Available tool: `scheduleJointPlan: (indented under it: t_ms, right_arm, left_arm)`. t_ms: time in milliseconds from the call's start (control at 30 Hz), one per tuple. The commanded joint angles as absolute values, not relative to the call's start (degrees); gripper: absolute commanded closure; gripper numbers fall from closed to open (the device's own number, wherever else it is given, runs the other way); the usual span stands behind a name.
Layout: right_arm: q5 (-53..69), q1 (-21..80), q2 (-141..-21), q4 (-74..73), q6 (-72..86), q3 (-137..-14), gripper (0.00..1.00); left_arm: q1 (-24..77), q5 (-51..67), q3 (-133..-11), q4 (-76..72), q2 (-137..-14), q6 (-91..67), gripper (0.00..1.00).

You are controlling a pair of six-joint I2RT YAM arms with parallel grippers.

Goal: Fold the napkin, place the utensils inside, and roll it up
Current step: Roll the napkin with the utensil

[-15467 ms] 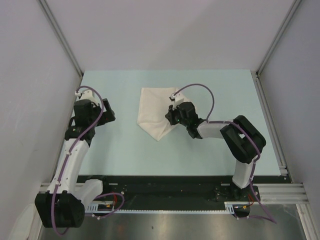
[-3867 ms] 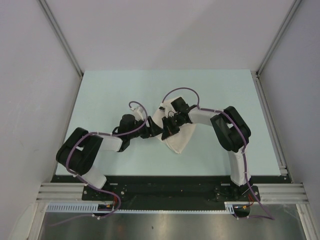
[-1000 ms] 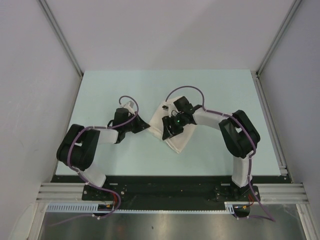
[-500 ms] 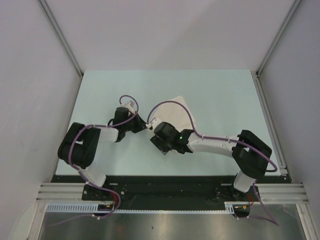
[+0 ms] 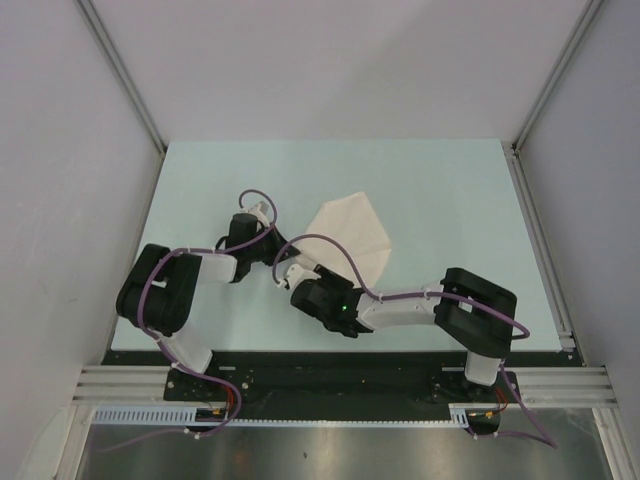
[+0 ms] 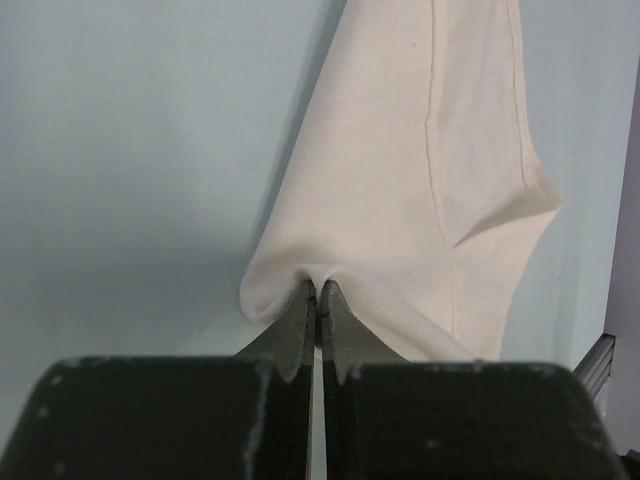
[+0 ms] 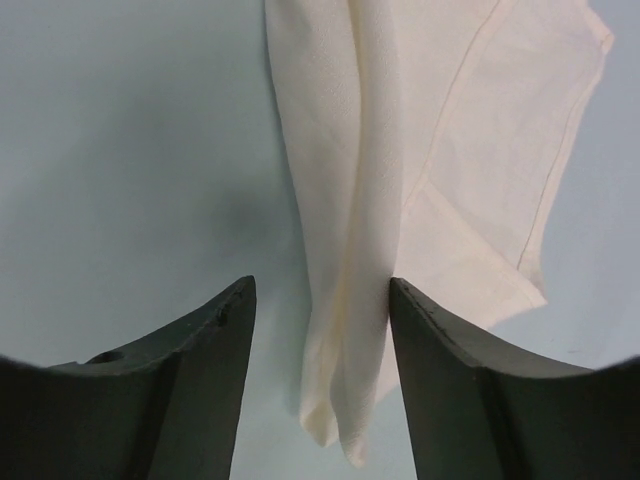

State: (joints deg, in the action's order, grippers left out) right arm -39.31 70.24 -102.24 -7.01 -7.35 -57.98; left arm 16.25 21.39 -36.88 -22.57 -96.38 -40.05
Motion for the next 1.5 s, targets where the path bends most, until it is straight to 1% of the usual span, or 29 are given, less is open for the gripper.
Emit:
scheduleJointPlan:
  t_ms: [0, 233, 333, 433, 533, 567, 633, 667, 700, 733, 767, 800, 833, 900, 933, 967, 1000, 1067, 1100, 1133, 1200, 1233, 1333, 1467]
  right_arm:
    - [-45.5, 70.7, -104.8, -2.8, -10.4, -57.7, 0.45]
    - [-47.4, 70.5, -108.4, -3.4, -11.3, -57.0, 0.53]
    - [-45.8, 69.9, -108.3, -4.6, -9.8, -57.0, 0.58]
    - [-41.7, 68.2, -107.1, -6.0, -7.5, -56.7, 0.63]
    - [-35.1, 65.4, -104.5, -6.7, -5.4, -55.7, 0.71]
    - [-30.6, 64.5, -103.9, -6.9, -4.8, -55.6, 0.76]
    - [-25.9, 61.6, -101.9, -7.4, -3.7, -55.0, 0.81]
    - [-20.2, 60.7, -101.3, -7.6, -3.3, -54.8, 0.88]
    - [-17.0, 58.5, -100.5, -7.7, -3.0, -54.7, 0.93]
    - [-13.8, 57.4, -99.2, -8.0, -2.1, -54.5, 0.95]
    - [-7.7, 56.4, -98.4, -8.0, -1.7, -54.3, 0.99]
    - [-4.5, 55.1, -98.0, -8.3, -1.2, -54.4, 1.00]
    - [1.6, 52.9, -97.4, -8.8, -0.4, -54.6, 1.00]
    - [7.3, 50.8, -97.2, -9.3, -0.3, -55.1, 1.00]
    - [12.6, 48.8, -97.3, -10.0, 1.3, -55.5, 1.00]
    - [14.8, 48.0, -97.6, -10.5, 1.7, -55.8, 1.00]
    - [17.0, 47.2, -97.9, -10.7, 1.9, -56.5, 1.00]
    - [22.4, 45.3, -98.9, -11.5, 2.5, -56.9, 1.00]
    - [23.9, 44.7, -99.1, -11.5, 2.9, -57.2, 1.00]
    - [26.4, 43.8, -99.3, -11.8, 3.2, -57.4, 1.00]
    - [28.9, 42.8, -100.2, -12.1, 3.7, -58.4, 1.00]
    - [31.4, 42.5, -100.5, -12.7, 3.9, -58.8, 1.00]
    - [35.4, 41.0, -102.1, -14.1, 4.4, -60.7, 1.00]
    - [39.8, 38.5, -104.7, -14.2, 5.2, -61.9, 1.00]
  left_arm:
    - [15.2, 21.1, -39.0, -22.9, -96.9, -39.4, 1.00]
    - [15.0, 21.4, -39.5, -22.6, -97.3, -39.2, 1.00]
    - [15.0, 21.5, -39.6, -22.5, -97.4, -39.1, 1.00]
    - [14.9, 21.8, -39.8, -22.6, -97.5, -39.1, 1.00]
    - [14.9, 22.2, -39.9, -22.7, -97.6, -39.1, 1.00]
    - [14.9, 22.3, -40.0, -22.8, -97.6, -39.0, 1.00]
    - [14.9, 22.9, -40.1, -23.0, -97.3, -38.9, 0.99]
    - [14.9, 23.0, -40.1, -23.2, -97.1, -38.8, 0.98]
    - [14.9, 23.1, -40.1, -23.3, -96.8, -38.7, 0.97]
    - [14.9, 23.1, -40.1, -23.4, -96.3, -38.6, 0.93]
    - [14.9, 23.1, -40.0, -23.6, -96.0, -38.3, 0.90]
    - [14.9, 23.1, -40.0, -23.6, -95.6, -38.2, 0.87]
    - [14.9, 22.9, -40.0, -23.6, -95.3, -38.1, 0.82]
    - [14.9, 22.6, -39.9, -23.6, -94.3, -37.4, 0.77]
    - [14.9, 22.0, -39.9, -23.1, -94.0, -37.1, 0.69]
    - [14.9, 21.5, -39.9, -22.8, -93.2, -36.5, 0.65]
    - [14.9, 21.1, -39.8, -22.4, -92.7, -36.1, 0.56]
    - [14.9, 19.5, -39.4, -21.9, -91.0, -35.1, 0.45]
    - [14.9, 19.2, -38.8, -21.8, -90.4, -34.6, 0.36]
    - [14.9, 18.3, -38.4, -21.8, -89.7, -34.0, 0.32]
    - [14.9, 17.8, -36.9, -22.2, -87.4, -33.1, 0.26]
    - [14.9, 17.5, -36.2, -22.9, -86.6, -32.5, 0.25]
    - [14.9, 17.1, -33.4, -24.7, -84.0, -31.6, 0.23]
    - [14.9, 20.8, -28.6, -29.6, -82.3, -30.2, 0.23]
